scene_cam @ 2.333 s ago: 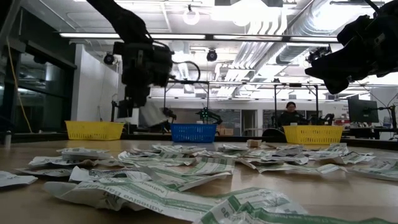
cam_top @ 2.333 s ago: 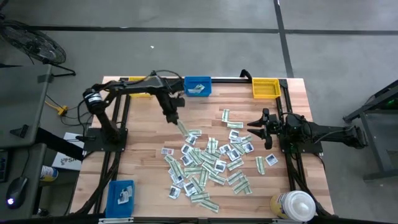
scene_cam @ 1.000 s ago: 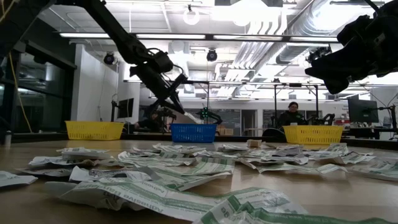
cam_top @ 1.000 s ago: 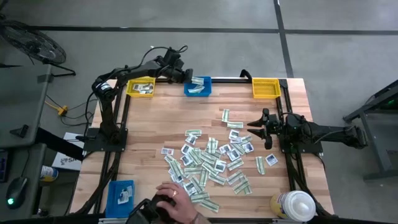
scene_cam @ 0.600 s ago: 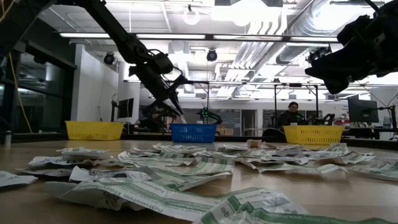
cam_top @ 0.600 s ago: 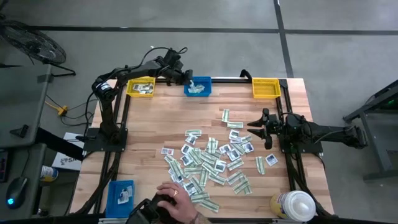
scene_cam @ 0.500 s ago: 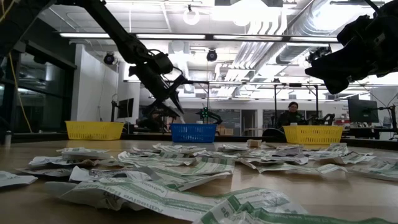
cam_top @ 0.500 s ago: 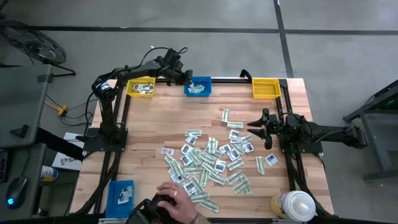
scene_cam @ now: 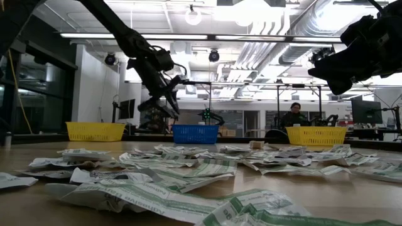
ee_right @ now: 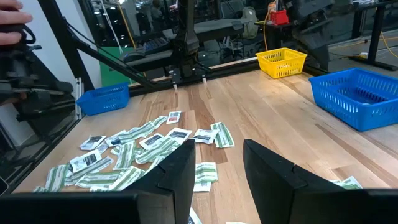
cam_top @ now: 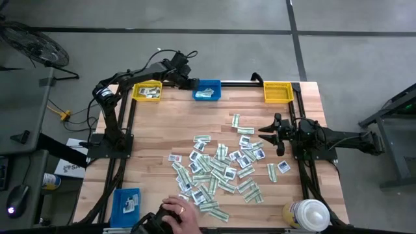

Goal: Pick & Place First Aid Supplies
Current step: Put the green bandage pack into the top blue bin, then put the gray towelette pack into the left yellow bin

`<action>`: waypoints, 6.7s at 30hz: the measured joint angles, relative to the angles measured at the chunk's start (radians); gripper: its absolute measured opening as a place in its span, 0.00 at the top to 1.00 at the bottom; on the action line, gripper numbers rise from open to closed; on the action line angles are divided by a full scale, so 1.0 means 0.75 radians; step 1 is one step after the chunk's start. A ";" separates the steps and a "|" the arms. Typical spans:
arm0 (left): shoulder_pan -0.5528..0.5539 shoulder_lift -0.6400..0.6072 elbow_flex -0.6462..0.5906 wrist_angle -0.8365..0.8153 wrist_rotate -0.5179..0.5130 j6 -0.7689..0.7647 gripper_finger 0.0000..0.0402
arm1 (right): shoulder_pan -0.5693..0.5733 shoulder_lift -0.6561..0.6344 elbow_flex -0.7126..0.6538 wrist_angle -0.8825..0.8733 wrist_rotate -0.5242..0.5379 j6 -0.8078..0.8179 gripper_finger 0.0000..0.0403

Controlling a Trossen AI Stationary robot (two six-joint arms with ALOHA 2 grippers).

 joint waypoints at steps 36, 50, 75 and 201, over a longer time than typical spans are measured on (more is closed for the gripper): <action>-0.579 -0.307 -0.743 0.297 -0.022 -0.523 0.71 | 0.000 0.000 0.000 0.000 0.000 0.000 0.68; -0.683 -0.307 -0.743 0.350 -0.176 -0.669 0.71 | 0.000 0.000 0.000 0.000 0.000 0.000 0.68; -0.762 -0.208 -0.743 0.523 -0.157 -0.707 0.71 | 0.000 0.000 0.000 0.000 0.000 0.000 0.68; -0.197 0.087 0.203 -0.359 -0.117 0.278 0.62 | 0.000 0.000 0.000 0.000 0.000 0.000 0.68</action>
